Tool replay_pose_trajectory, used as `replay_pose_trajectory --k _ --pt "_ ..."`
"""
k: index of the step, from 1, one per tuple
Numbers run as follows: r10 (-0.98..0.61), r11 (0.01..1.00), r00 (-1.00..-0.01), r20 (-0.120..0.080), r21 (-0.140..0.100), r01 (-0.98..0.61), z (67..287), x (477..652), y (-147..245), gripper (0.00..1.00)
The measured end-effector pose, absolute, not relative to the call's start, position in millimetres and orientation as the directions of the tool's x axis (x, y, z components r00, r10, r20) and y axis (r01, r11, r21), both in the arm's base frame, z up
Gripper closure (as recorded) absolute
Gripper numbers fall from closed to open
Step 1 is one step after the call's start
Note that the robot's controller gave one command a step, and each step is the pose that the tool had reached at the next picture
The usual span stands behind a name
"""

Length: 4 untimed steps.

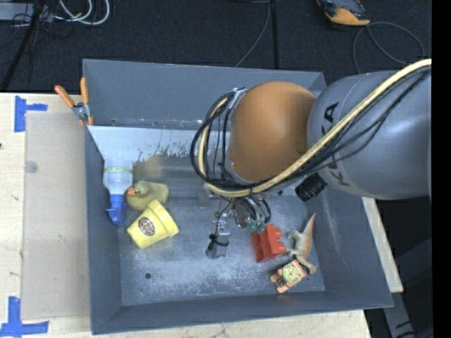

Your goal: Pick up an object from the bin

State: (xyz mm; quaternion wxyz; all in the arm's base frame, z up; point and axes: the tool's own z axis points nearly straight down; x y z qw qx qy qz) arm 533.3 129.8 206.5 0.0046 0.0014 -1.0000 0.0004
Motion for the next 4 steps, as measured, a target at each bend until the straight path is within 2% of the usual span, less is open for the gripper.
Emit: replay_pose_trajectory --k 1,2,3,4 --pt "0.000 1.000 -1.000 0.002 0.000 0.000 211.1 534.6 129.1 0.00" --pt "0.013 1.000 -1.000 0.005 -0.002 0.013 189.8 531.9 178.1 0.00" --pt "0.010 1.000 -1.000 0.004 0.005 0.010 158.7 543.1 199.6 0.00" --pt "-0.067 0.998 -0.998 0.002 -0.002 -0.067 129.1 561.8 194.2 0.00"
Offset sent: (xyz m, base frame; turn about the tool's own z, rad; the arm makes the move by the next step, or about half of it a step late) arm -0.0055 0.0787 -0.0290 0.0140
